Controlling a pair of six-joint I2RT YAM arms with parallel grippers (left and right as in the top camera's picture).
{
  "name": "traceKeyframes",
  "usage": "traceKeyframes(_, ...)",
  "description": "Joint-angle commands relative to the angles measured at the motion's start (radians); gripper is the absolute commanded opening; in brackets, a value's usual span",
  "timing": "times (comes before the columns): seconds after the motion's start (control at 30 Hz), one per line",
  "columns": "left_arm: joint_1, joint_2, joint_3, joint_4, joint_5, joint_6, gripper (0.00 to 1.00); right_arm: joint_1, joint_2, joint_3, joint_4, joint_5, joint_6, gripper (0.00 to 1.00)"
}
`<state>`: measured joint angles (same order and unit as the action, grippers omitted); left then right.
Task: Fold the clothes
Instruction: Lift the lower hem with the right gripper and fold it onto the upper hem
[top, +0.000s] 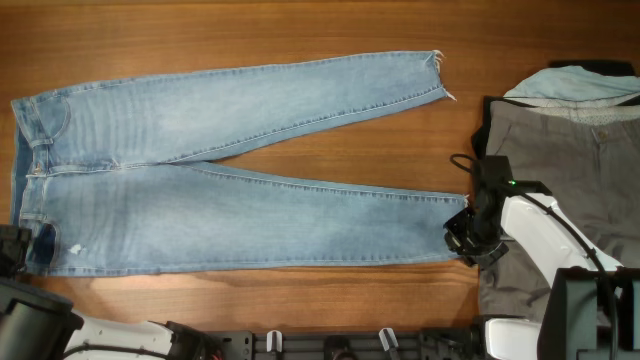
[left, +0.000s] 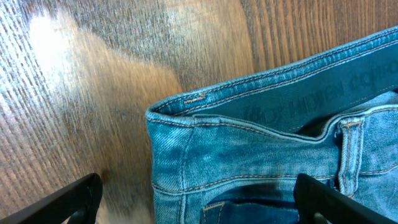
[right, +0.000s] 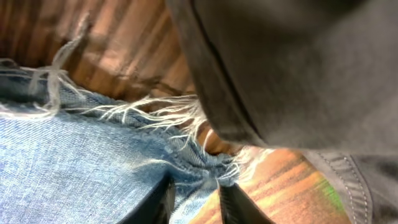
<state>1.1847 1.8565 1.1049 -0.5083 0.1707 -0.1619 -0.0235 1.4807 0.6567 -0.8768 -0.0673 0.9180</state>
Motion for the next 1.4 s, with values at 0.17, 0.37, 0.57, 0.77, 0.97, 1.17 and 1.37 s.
traceKeyframes(0.17,-0.002,-0.024,-0.004,0.003,0.012,0.005,0.99,-0.004,-0.002,0.023,-0.037,0.039,-0.063,0.06)
traceKeyframes(0.37,-0.002,-0.024,-0.004,0.002,0.012,0.006,0.98,-0.004,-0.002,0.140,-0.032,-0.130,-0.189,0.04)
traceKeyframes(0.57,0.004,-0.024,-0.004,-0.017,0.010,0.044,0.98,-0.004,-0.002,0.224,-0.016,-0.224,-0.237,0.05)
traceKeyframes(0.77,0.033,-0.024,-0.005,0.024,0.047,0.054,1.00,-0.004,-0.002,0.224,0.009,-0.223,-0.235,0.04)
traceKeyframes(0.97,0.033,-0.014,-0.006,0.056,0.067,0.116,0.60,-0.004,-0.002,0.224,0.050,-0.232,-0.208,0.04)
traceKeyframes(1.17,0.033,0.048,-0.006,0.052,0.063,0.132,0.50,-0.004,-0.002,0.224,0.054,-0.234,-0.178,0.04)
traceKeyframes(1.37,0.033,0.090,-0.006,0.042,0.013,0.132,0.52,-0.004,-0.002,0.224,0.054,-0.233,-0.179,0.04)
